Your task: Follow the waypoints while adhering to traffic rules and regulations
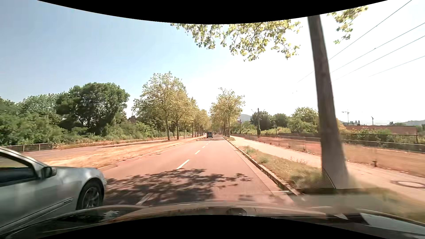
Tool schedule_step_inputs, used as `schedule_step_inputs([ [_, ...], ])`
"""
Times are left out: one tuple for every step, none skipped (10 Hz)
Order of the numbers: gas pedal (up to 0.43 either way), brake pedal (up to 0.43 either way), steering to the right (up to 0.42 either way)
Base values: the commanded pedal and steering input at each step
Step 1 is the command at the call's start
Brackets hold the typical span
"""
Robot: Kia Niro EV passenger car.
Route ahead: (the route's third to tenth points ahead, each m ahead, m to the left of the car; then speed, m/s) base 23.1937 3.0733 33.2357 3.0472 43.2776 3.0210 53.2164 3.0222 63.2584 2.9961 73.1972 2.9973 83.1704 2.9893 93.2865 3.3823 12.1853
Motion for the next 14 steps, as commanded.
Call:
schedule_step_inputs([
  [0.079, 0.000, 0.000],
  [0.079, 0.000, 0.000],
  [0.079, 0.000, 0.000],
  [0.079, 0.000, 0.000],
  [0.079, 0.000, 0.000],
  [0.079, 0.000, 0.000],
  [0.079, 0.000, -0.001],
  [0.079, 0.000, 0.000],
  [0.079, 0.000, -0.001],
  [0.079, 0.000, 0.000],
  [0.079, 0.000, -0.001],
  [0.079, 0.000, 0.000],
  [0.079, 0.000, 0.000],
  [0.079, 0.000, -0.001],
])
